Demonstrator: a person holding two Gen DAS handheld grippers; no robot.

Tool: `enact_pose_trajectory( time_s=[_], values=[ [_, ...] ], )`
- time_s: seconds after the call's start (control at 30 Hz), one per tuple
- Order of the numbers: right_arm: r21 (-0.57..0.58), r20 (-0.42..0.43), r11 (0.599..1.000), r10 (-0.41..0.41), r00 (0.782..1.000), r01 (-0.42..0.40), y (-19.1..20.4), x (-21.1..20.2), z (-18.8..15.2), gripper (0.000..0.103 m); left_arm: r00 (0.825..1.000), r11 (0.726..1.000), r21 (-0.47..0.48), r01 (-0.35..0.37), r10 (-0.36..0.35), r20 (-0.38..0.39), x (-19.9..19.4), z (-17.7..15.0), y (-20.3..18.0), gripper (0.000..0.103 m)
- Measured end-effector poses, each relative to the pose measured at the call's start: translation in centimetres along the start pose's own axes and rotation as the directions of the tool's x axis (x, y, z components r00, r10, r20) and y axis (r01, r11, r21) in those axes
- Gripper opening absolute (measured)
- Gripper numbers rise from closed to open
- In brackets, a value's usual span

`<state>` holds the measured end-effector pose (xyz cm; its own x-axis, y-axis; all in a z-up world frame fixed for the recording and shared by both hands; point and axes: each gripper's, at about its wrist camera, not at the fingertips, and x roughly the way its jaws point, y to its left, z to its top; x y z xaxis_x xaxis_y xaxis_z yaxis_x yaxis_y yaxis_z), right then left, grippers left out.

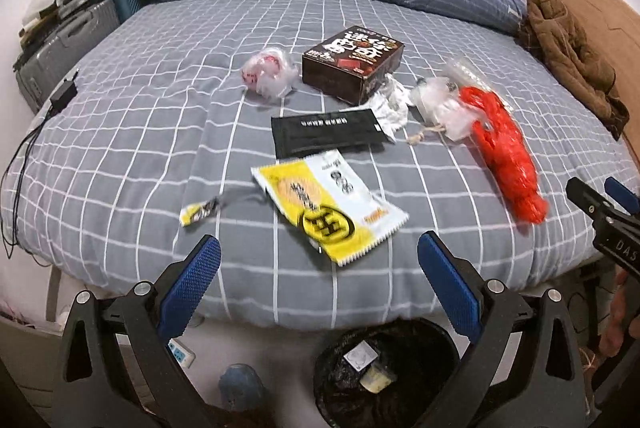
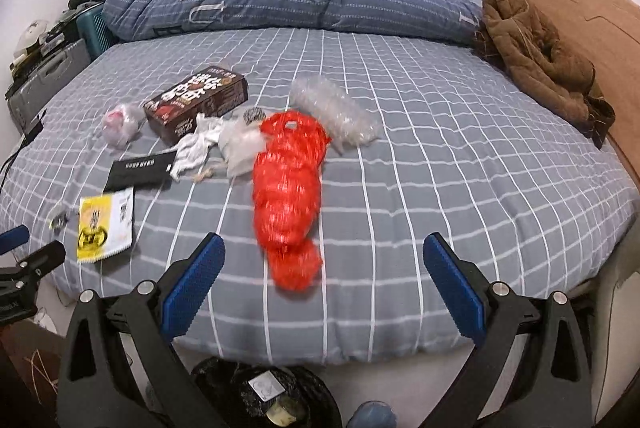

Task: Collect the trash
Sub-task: 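Move both tools back toward the trash on the bed, then grasp the yellow cracker wrapper with the left tool while the right tool grasps the red bag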

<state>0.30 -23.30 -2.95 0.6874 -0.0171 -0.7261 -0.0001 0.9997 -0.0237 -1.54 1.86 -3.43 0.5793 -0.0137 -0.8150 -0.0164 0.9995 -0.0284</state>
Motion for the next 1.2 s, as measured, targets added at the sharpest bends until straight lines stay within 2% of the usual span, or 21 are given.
enact_pose_trajectory(
  time_s=[0.17,0.33,0.63,0.8,0.9,1.07,1.2],
  values=[
    [0.001,-0.001,1.0,0.012,1.0,-0.012,0.1,2.0,1.7,0.094,1.0,1.0,-0.007,-0.008,0.008,-0.005,2.0,1.8,0.2,0.097],
    [-0.008,-0.038,1.0,0.024,0.999,-0.024,0.6,5.2,2.6,0.091,0.999,0.999,-0.034,-0.01,0.009,-0.036,5.1,3.0,0.8,0.097],
    [-0.027,-0.093,0.999,0.031,0.995,-0.033,1.5,9.7,3.0,0.085,0.991,0.997,-0.048,-0.067,0.061,-0.118,9.2,3.1,1.1,0.097],
    [-0.014,-0.118,0.999,0.038,0.992,-0.04,1.8,11.3,3.5,0.081,0.987,0.995,-0.049,-0.083,0.076,-0.141,10.1,3.1,1.0,0.096],
    [-0.011,-0.137,0.999,0.041,0.99,-0.042,2.0,12.2,3.7,0.075,0.985,0.994,-0.041,-0.098,0.091,-0.147,10.3,3.2,0.9,0.096],
    [0.003,-0.157,0.999,0.048,0.986,-0.048,2.1,13.0,3.9,0.067,0.979,0.993,-0.062,-0.104,0.092,-0.181,10.5,3.5,0.5,0.096],
    [0.004,-0.161,0.998,0.058,0.985,-0.058,2.2,13.1,4.0,0.064,0.979,0.99,-0.095,-0.102,0.083,-0.187,10.1,3.8,0.4,0.096]
  ],
)
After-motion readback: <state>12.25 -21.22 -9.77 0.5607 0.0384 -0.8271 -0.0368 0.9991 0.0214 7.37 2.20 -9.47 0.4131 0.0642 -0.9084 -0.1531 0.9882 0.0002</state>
